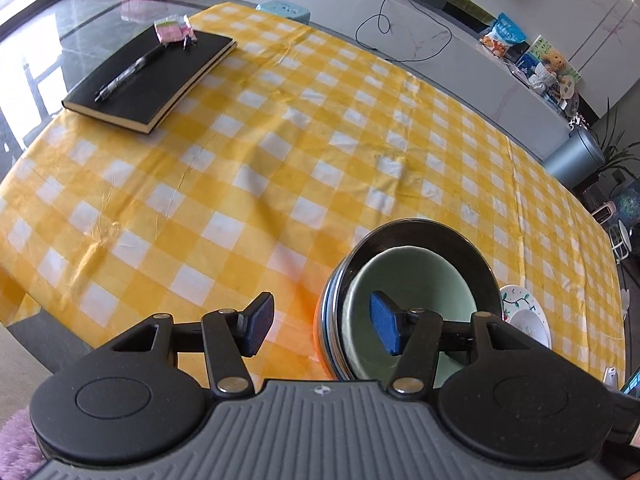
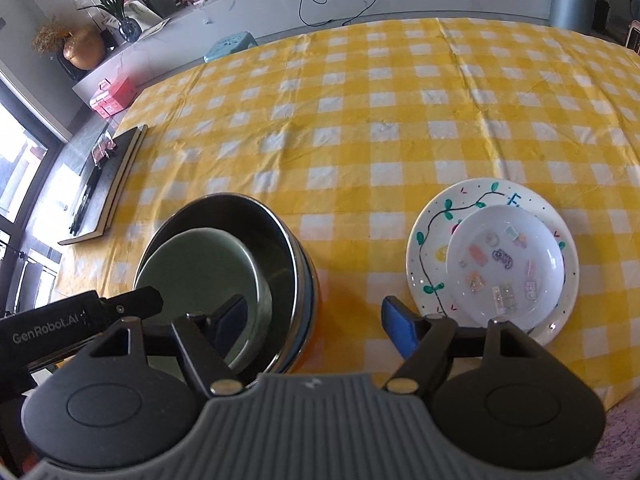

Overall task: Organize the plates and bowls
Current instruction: 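Move both grippers to the rim of the steel bowl stack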

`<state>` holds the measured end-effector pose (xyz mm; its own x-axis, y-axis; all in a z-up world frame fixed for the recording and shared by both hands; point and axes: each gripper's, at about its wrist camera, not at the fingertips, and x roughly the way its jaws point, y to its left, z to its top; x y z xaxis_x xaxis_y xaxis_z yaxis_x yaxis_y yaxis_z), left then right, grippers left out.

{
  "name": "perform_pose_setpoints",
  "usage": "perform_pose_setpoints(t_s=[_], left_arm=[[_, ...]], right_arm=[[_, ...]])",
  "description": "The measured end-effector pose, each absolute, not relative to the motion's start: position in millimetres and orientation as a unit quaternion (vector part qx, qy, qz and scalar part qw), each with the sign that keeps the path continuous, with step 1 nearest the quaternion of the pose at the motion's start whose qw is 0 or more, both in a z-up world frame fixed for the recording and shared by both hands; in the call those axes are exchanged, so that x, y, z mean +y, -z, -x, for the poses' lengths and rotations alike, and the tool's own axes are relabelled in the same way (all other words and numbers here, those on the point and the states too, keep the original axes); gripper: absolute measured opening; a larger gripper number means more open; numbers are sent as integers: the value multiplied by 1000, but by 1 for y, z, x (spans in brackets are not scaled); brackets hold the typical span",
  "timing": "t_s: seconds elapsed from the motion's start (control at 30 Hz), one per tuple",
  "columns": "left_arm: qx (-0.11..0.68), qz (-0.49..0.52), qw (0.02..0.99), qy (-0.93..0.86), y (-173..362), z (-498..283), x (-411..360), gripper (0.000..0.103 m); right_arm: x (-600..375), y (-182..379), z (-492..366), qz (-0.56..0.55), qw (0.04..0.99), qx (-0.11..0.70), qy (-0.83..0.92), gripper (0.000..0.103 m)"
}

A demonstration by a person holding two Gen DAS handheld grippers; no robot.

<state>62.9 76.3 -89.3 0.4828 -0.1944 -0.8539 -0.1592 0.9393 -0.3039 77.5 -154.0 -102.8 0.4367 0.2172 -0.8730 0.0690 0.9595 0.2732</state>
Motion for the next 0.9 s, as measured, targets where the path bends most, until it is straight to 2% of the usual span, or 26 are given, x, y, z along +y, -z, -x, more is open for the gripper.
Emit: perform_pose_setpoints(t_s=[0.33, 0.7, 0.9], left_arm=[[518, 190, 834, 20, 99, -70, 79, 65], [531, 188, 826, 32, 108, -73, 71, 64], [544, 191, 817, 32, 114, -74, 70, 53]], right_arm=[[-148, 121, -88, -127, 826, 547, -38, 61], [-153, 122, -91, -141, 827, 543, -38, 57], [-153, 125, -94, -154, 822, 547, -46, 53]])
